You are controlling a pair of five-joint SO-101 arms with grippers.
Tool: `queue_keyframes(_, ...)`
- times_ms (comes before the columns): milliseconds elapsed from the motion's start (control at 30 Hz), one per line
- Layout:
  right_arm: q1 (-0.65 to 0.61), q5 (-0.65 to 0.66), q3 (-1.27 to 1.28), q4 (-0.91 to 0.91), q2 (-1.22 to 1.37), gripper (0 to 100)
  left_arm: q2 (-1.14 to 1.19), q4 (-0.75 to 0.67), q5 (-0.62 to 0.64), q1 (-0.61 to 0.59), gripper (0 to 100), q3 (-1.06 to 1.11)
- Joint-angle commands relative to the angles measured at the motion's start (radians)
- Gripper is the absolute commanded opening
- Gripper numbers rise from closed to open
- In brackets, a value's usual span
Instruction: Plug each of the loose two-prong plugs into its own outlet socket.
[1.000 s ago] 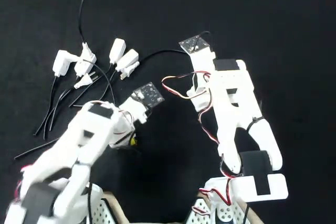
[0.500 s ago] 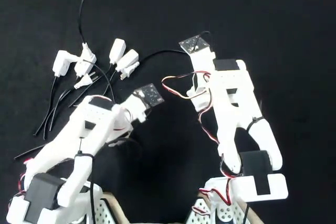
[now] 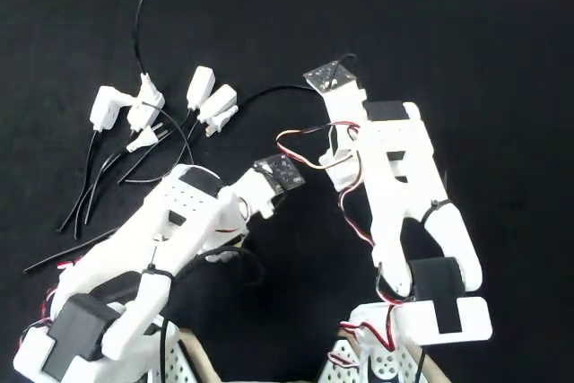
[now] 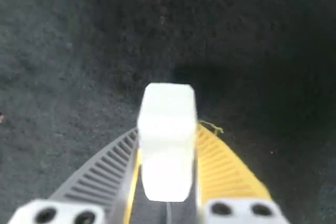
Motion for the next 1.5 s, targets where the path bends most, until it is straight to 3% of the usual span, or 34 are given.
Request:
queue_keyframes(0,0.017,0.005,-0.03,-0.008,-0.012,8.1,-0.017,0.0,-0.035,-0.018,29,-0.05)
queue_keyframes(333,0.018,0.005,-0.028,-0.006,-0.01,8.1,-0.017,0.002,-0.338,-0.222,28,-0.136)
queue_keyframes(600,0.018,0.005,-0.03,-0.008,-0.005,8.1,-0.032,0.133,-0.334,-0.226,28,-0.243)
queue_keyframes(767,0.018,0.005,-0.03,-0.008,-0.005,8.1,-0.226,0.242,-0.301,-0.263,27,-0.275)
queue_keyframes(933,0.008,0.006,-0.036,0.008,-0.013,8.1,-0.56,0.288,-0.249,-0.476,22,-0.202)
queue_keyframes(1167,-0.221,0.091,-0.048,0.02,-0.012,8.4,-0.876,0.078,-0.15,-0.868,22,0.219)
queue_keyframes(1333,-0.462,0.176,-0.042,-0.061,-0.005,8.7,-1.039,0.072,-0.15,-1.07,22,0.41)
queue_keyframes(1467,-0.638,0.199,-0.045,-0.124,-0.005,16.5,-1.189,0.069,-0.15,-1.207,22,0.545)
